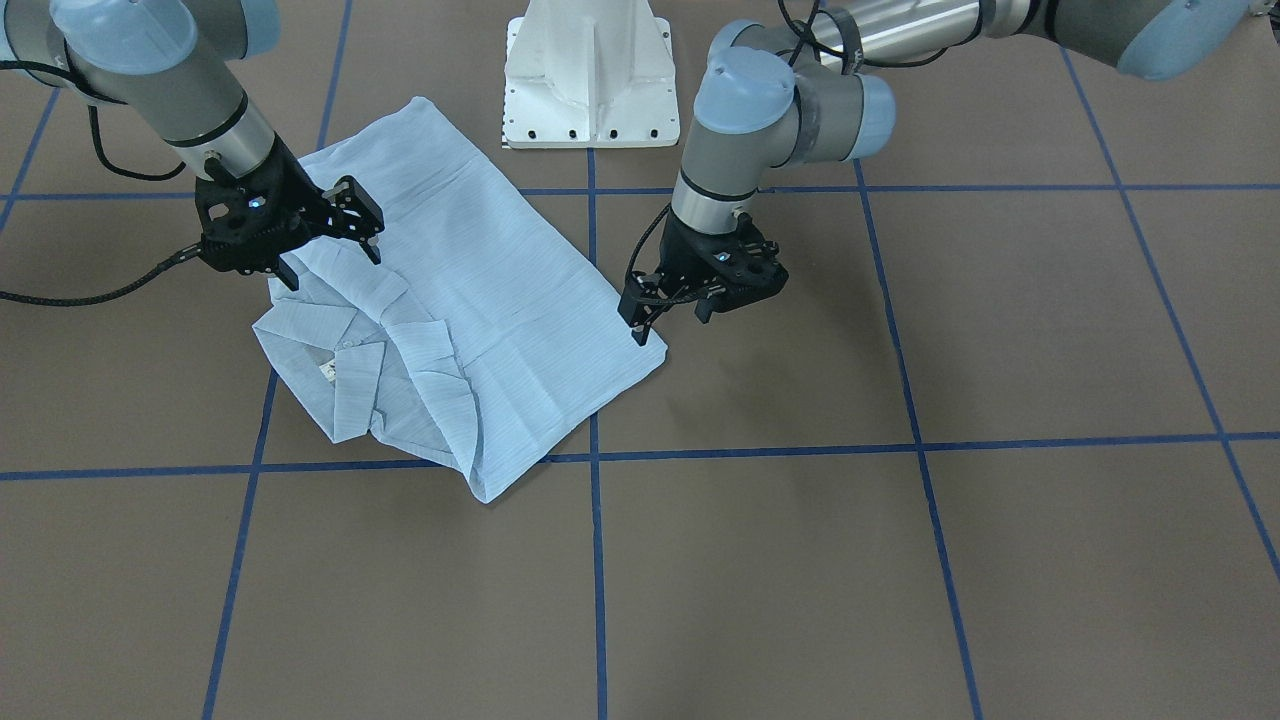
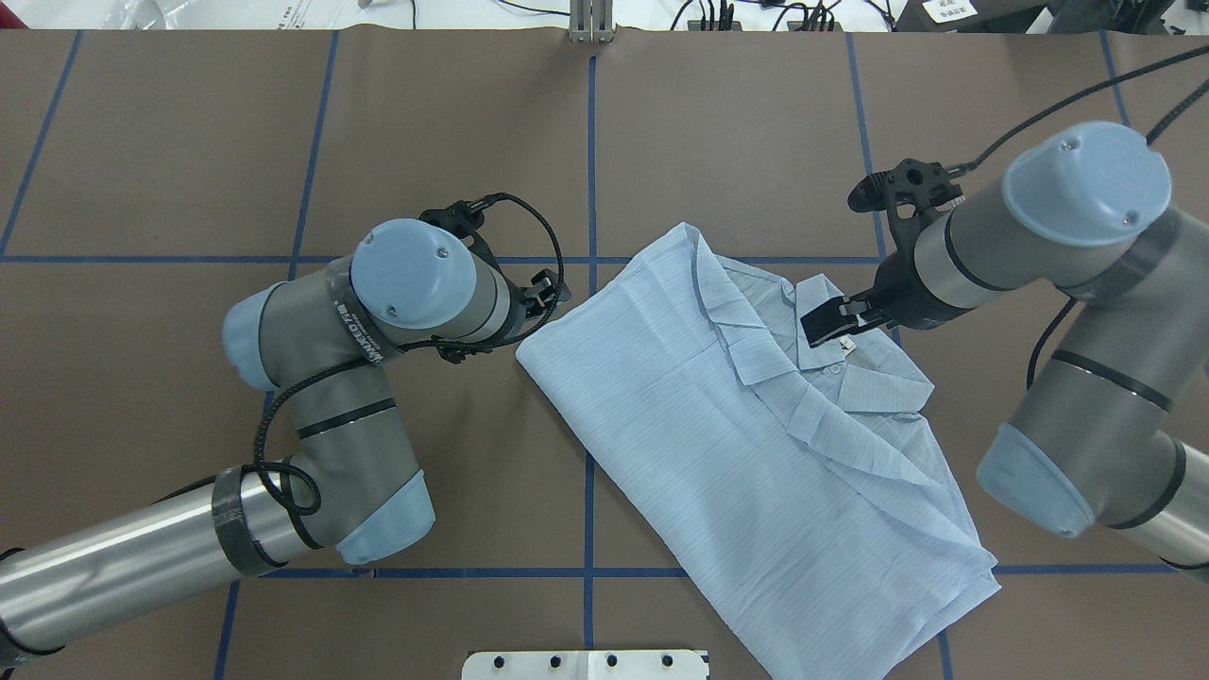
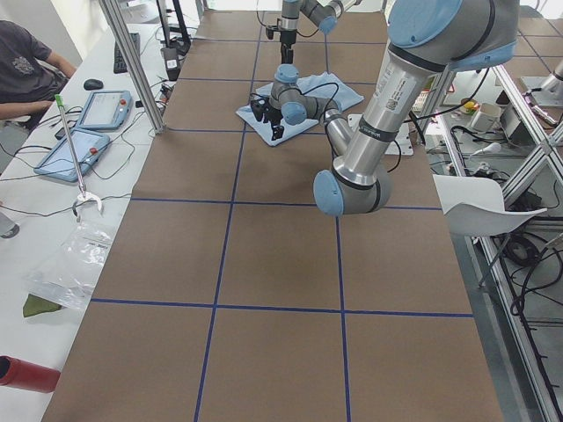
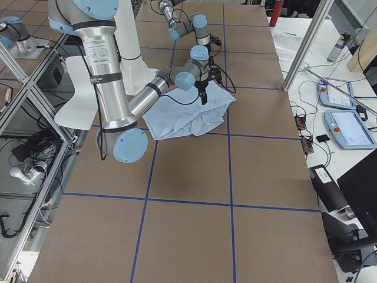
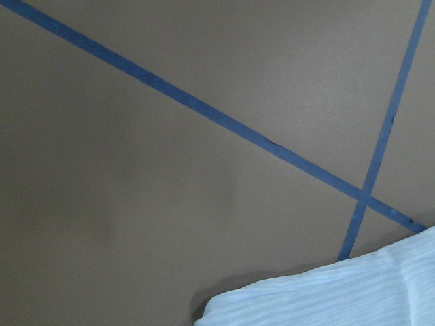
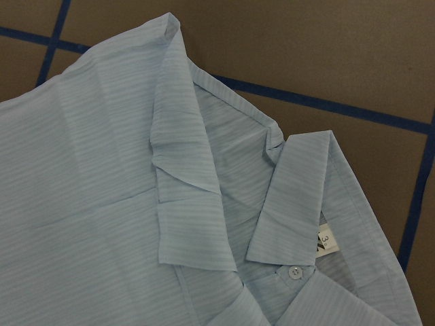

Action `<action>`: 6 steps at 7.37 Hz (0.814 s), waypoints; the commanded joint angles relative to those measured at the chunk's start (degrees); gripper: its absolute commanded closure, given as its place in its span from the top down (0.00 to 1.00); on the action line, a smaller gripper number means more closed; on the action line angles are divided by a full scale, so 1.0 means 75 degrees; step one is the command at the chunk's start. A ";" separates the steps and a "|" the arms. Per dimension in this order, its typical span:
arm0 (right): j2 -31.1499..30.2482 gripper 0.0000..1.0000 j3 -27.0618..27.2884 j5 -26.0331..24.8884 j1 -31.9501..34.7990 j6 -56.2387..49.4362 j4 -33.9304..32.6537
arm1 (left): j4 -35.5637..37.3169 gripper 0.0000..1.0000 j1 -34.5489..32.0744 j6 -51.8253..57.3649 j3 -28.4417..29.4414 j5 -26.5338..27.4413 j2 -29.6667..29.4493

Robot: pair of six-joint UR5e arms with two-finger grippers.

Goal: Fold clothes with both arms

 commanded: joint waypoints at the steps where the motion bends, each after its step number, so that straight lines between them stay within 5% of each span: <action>1: 0.0380 1.00 -0.0054 0.0245 0.0110 -0.0328 -0.0774 | 0.0002 0.94 0.0298 -0.0091 0.0725 0.0345 -0.0351; 6: 0.0368 1.00 -0.0101 0.0446 0.0215 -0.0058 -0.0763 | 0.0002 0.81 0.0510 -0.0057 0.1068 0.0417 -0.0435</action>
